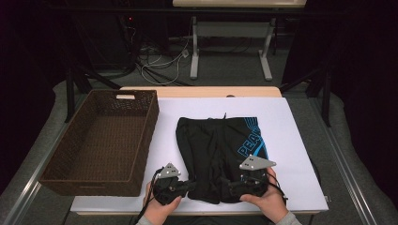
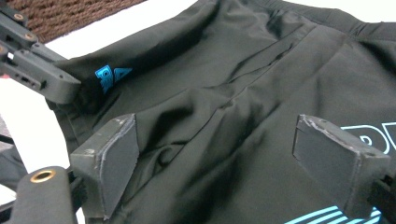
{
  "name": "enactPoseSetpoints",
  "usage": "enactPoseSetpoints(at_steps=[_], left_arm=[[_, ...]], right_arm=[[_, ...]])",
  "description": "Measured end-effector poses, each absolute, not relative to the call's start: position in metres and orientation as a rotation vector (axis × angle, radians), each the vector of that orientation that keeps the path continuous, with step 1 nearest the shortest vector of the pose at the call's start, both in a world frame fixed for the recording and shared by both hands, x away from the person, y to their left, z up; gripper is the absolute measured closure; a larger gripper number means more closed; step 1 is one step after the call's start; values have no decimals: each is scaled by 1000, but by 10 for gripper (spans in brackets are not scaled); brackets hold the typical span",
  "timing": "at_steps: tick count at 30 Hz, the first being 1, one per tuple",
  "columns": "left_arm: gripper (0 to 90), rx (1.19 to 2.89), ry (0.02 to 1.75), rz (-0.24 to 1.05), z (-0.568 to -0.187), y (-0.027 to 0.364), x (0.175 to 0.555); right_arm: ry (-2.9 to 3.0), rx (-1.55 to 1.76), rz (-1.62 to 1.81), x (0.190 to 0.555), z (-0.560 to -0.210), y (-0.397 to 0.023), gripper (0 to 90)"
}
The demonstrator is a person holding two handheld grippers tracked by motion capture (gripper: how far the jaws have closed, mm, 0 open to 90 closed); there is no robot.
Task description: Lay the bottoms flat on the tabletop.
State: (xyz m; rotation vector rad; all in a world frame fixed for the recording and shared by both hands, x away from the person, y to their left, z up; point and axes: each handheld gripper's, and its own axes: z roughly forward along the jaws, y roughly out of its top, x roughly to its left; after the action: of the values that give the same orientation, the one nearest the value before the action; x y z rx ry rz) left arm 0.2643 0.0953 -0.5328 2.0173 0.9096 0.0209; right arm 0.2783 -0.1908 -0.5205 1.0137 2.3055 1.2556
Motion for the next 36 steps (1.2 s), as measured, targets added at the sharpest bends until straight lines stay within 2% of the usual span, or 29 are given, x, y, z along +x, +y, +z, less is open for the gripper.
enactPoseSetpoints(at_steps=[13, 27, 36], left_arm=[[843, 2029, 826, 5, -528, 80, 271], [844, 2029, 803, -11, -531, 76, 264], [844, 2035, 784, -28, -537, 71, 259]], right_arm=[[2320, 1064, 1223, 319, -499, -167, 12], [2384, 1009, 1153, 355, -474, -132, 2], [2414, 977, 1112, 379, -467, -110, 33]])
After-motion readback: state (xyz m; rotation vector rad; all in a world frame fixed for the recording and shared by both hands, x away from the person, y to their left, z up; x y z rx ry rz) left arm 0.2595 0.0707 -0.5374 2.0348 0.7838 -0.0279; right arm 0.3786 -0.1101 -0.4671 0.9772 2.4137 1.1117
